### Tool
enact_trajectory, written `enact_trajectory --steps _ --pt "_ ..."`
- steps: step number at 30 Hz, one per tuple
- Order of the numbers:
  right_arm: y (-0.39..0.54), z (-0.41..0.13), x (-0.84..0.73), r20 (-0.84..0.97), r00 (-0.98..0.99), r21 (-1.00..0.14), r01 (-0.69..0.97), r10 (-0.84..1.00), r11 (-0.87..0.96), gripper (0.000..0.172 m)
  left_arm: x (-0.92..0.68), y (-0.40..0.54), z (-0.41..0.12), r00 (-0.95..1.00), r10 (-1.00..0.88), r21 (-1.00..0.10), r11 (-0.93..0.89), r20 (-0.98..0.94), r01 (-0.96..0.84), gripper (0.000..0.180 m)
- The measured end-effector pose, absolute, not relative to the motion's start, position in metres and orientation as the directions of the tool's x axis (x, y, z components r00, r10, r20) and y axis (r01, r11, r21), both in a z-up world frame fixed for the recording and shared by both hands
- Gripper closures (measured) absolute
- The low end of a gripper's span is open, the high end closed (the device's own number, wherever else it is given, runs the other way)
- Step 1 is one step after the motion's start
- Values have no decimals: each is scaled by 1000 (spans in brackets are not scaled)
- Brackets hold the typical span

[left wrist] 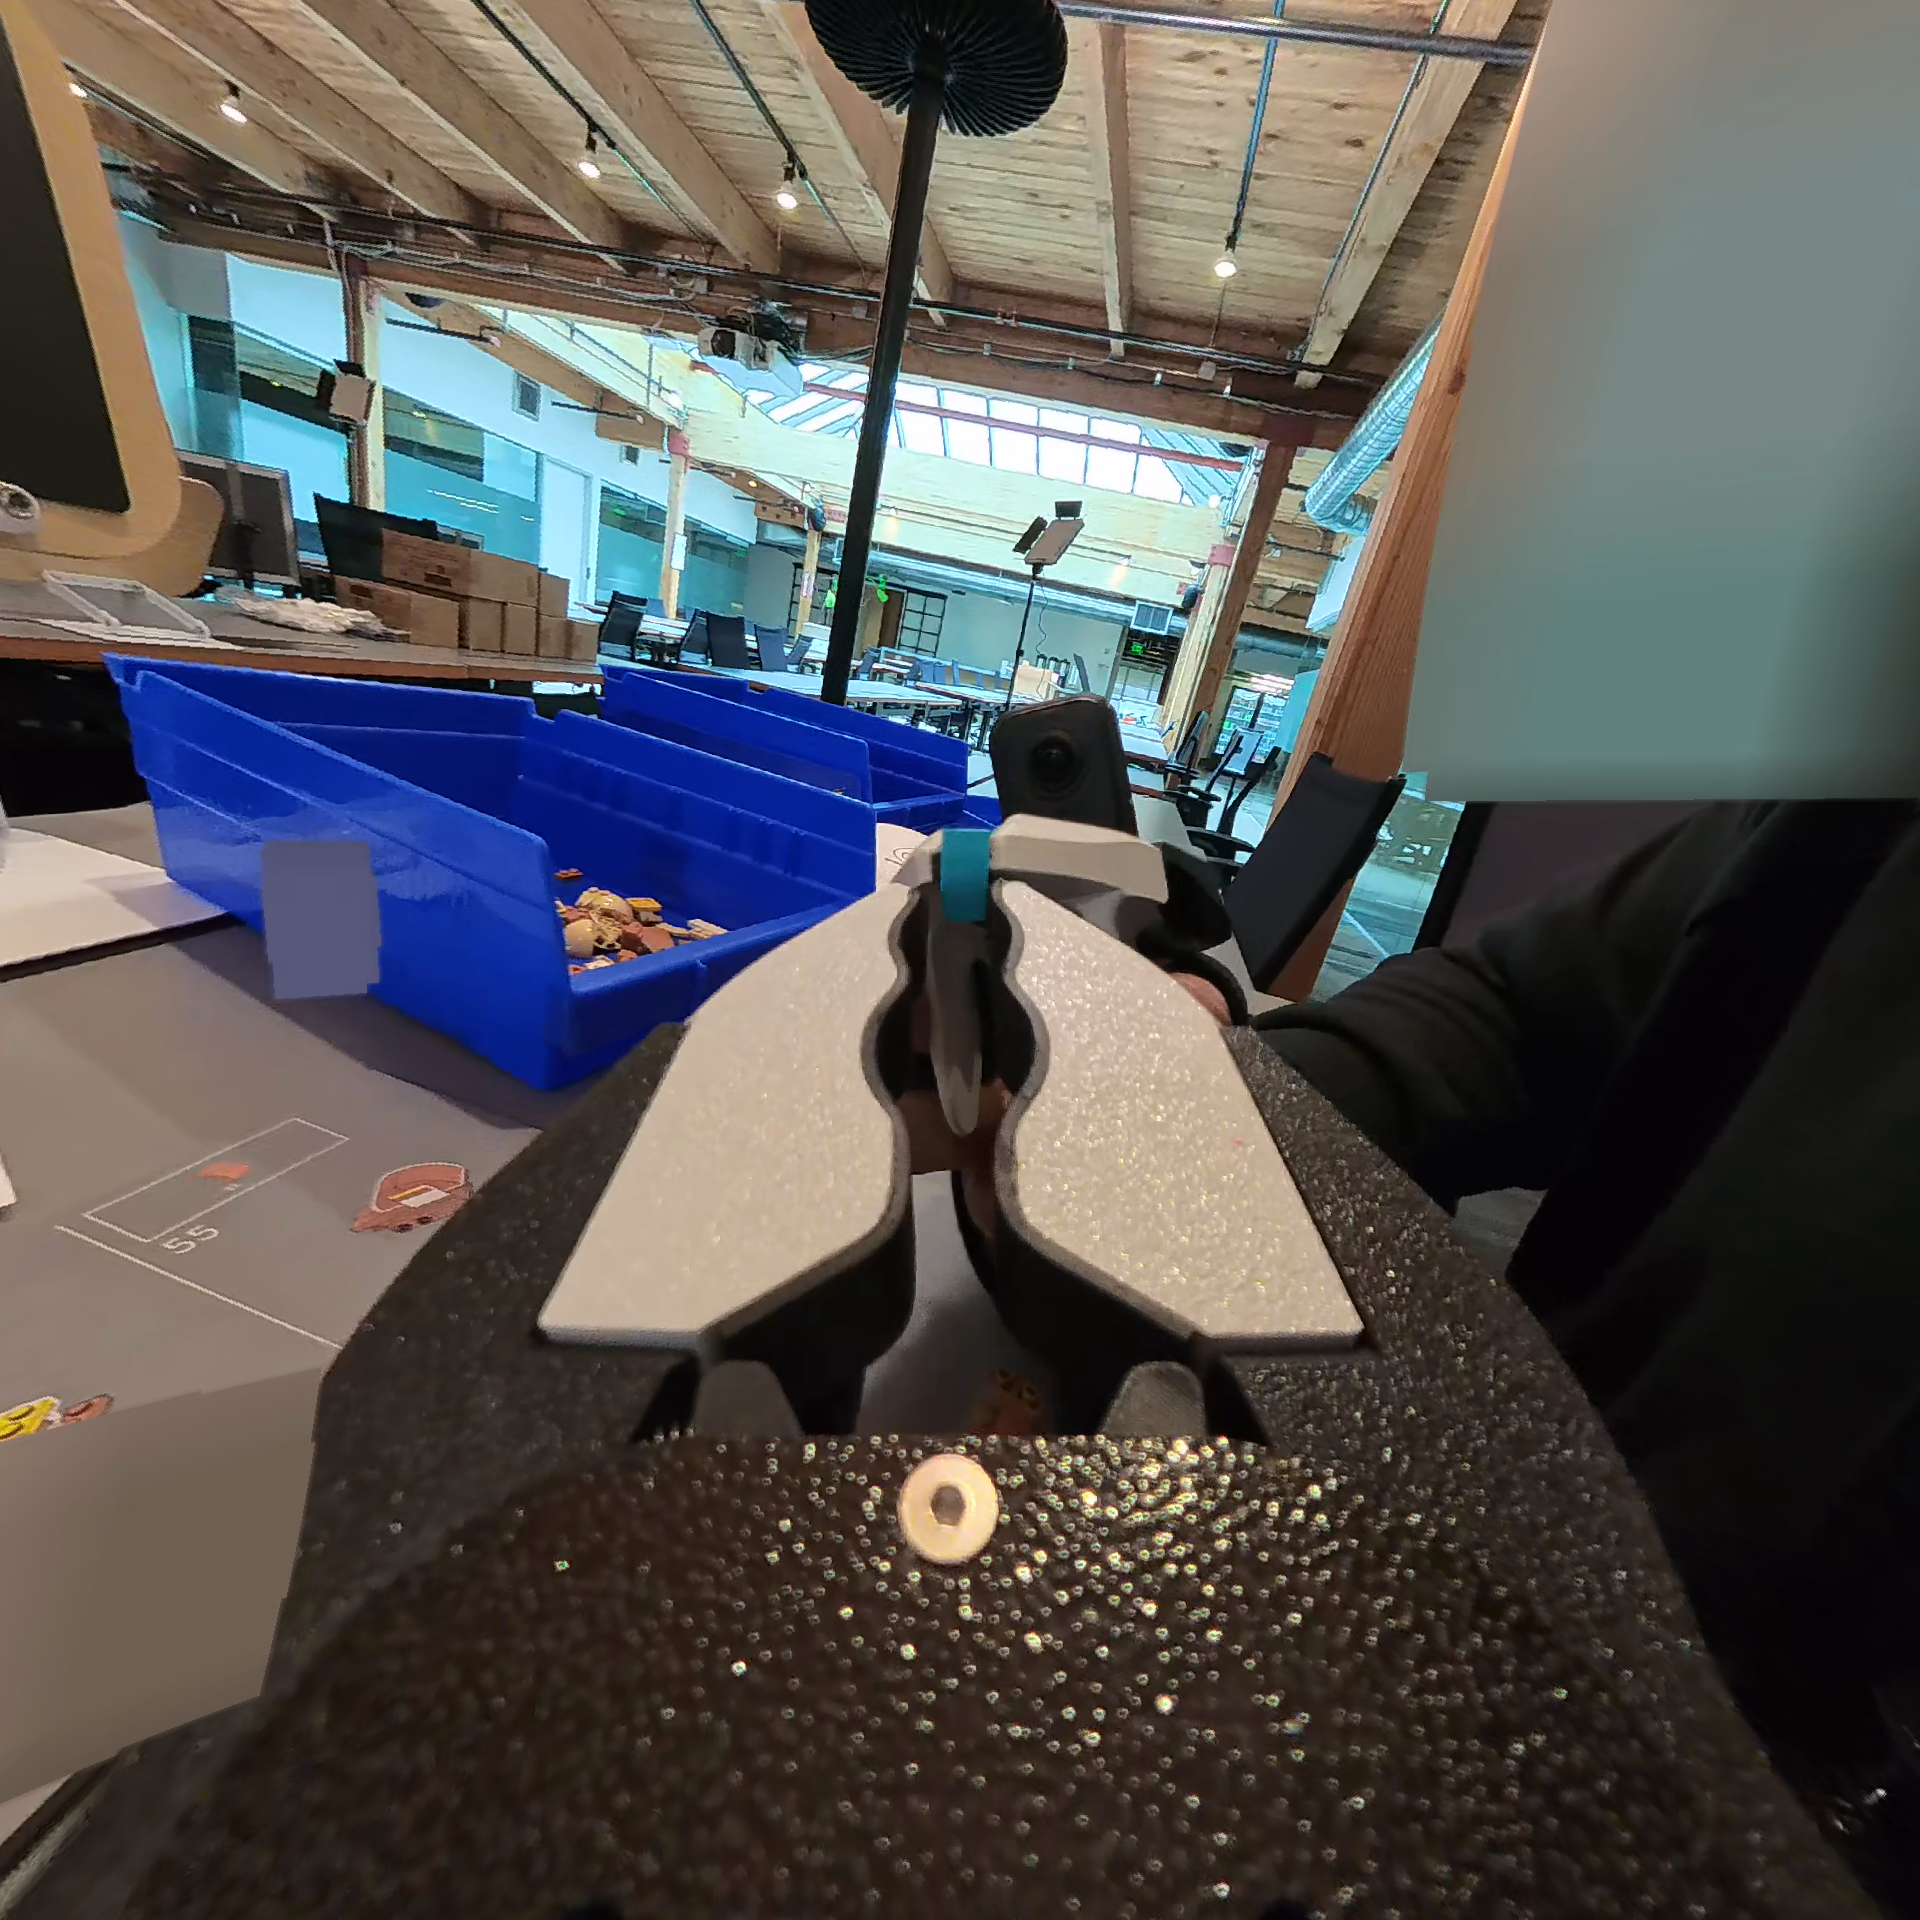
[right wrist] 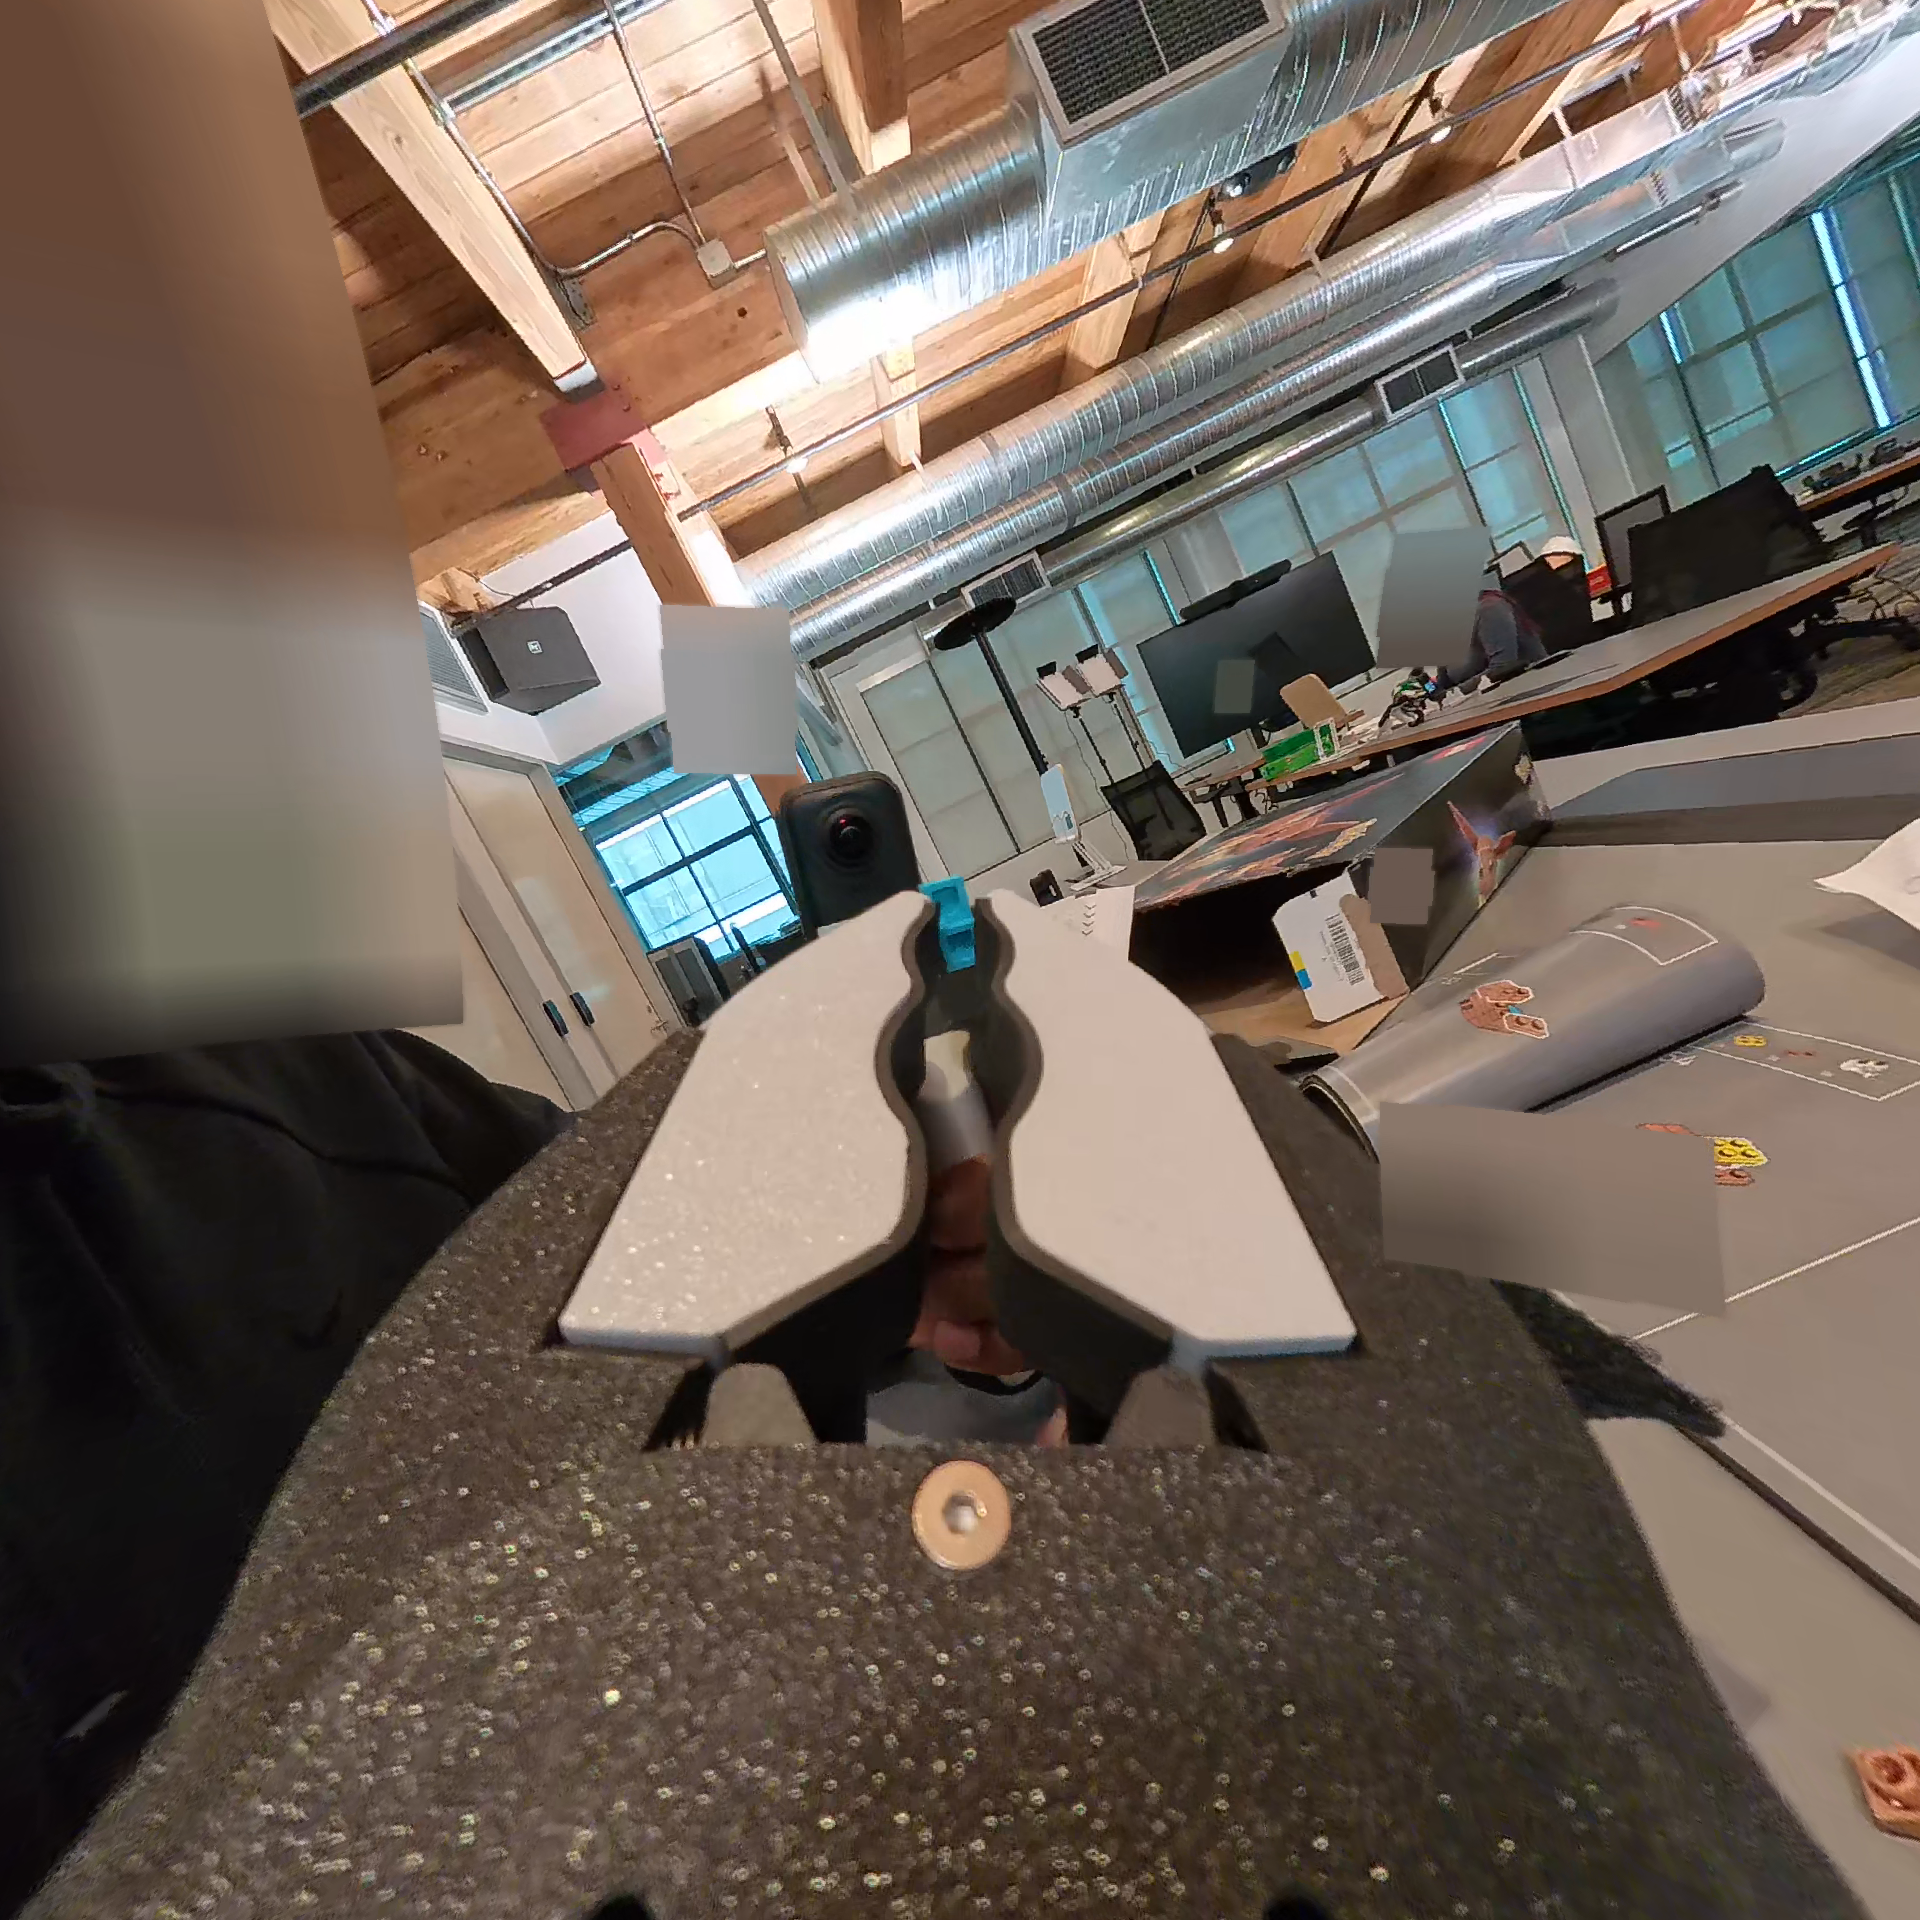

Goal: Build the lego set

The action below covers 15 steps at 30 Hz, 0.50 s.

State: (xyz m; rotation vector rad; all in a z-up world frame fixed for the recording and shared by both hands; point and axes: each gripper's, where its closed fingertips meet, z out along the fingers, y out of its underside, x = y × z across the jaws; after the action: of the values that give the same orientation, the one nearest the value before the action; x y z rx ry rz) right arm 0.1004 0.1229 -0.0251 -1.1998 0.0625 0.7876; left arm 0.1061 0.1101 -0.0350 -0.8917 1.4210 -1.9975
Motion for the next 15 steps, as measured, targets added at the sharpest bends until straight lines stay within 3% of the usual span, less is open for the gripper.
enact_trajectory --steps 1,11,15 --pt "123 -26 101 -439 744 -810 -570 504 136 172 105 109 -35 -652 -732 -953 -300 197 48 172" --pt "124 -36 113 -356 854 -908 -413 380 77 167 105 117 -44 -620 -774 -981 -191 123 44 173" --pt "118 -54 116 -213 918 -977 -198 334 -78 160 108 123 -56 -598 -799 -995 -93 61 23 173"
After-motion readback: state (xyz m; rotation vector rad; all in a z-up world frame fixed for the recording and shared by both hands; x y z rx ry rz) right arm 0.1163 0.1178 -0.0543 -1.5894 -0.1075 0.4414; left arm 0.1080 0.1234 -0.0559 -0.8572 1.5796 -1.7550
